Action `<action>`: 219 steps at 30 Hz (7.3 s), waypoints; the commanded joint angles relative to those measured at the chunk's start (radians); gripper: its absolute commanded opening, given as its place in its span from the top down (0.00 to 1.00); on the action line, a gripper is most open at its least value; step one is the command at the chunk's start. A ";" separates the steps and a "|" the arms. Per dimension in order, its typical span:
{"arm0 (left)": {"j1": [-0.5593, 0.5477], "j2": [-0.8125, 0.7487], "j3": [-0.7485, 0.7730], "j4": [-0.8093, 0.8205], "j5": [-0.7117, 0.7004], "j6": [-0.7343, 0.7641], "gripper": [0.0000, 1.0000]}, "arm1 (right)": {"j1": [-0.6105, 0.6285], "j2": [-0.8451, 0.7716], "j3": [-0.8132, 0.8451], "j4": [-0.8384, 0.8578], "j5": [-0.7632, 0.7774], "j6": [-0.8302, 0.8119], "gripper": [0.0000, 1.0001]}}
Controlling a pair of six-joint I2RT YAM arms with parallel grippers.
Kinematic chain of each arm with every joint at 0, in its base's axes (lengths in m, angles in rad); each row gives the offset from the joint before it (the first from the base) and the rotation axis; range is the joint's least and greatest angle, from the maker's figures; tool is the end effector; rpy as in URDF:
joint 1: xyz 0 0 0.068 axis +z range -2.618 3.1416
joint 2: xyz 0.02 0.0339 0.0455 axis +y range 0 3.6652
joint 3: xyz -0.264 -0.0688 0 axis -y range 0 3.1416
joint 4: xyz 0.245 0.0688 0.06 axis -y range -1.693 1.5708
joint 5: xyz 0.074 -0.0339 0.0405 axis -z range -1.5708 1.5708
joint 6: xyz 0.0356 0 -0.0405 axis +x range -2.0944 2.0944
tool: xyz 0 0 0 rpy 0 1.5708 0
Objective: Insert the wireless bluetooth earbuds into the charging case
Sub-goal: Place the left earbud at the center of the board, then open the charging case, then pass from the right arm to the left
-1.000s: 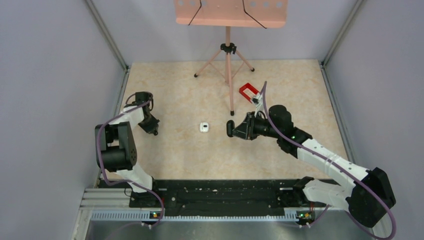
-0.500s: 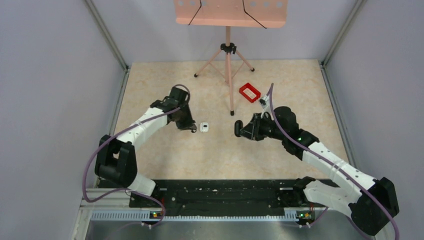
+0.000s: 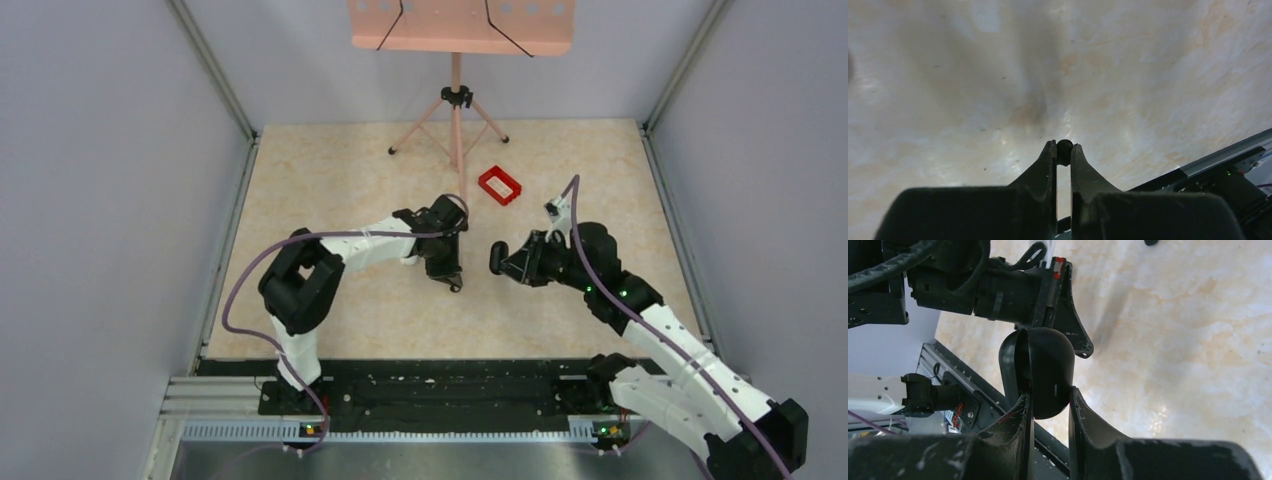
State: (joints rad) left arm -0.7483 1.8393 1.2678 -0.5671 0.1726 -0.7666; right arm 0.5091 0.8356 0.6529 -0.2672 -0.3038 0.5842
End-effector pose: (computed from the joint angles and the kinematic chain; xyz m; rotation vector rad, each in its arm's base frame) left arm 0.2701 -0.2591 0.1869 0.0284 2.8814 -0.6156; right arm 0.1624 0.1029 0.2768 -0.1249 2.1419 0.9760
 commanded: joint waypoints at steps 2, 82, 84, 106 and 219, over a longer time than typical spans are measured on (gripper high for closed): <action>-0.056 0.084 0.104 0.096 0.032 -0.047 1.00 | -0.017 -0.086 -0.047 -0.075 0.061 0.004 1.00; -0.053 -0.377 -0.072 0.208 0.123 0.043 0.42 | -0.012 0.068 0.014 0.103 -0.078 0.040 1.00; -0.053 -0.387 -0.072 0.194 0.113 0.046 0.42 | -0.013 0.071 0.015 0.104 -0.077 0.040 1.00; 0.113 -0.523 -0.440 0.849 0.503 -0.177 0.46 | -0.013 0.079 -0.011 0.200 -0.209 0.078 1.00; 0.104 -0.629 -0.392 0.668 0.470 -0.070 0.53 | -0.014 0.186 -0.006 0.428 -0.427 0.185 1.00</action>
State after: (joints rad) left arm -0.6373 1.2354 0.8204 0.1257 0.6899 -0.8757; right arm 0.5007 1.0298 0.6098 0.1265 -0.7269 0.7849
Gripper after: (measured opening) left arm 0.498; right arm 0.202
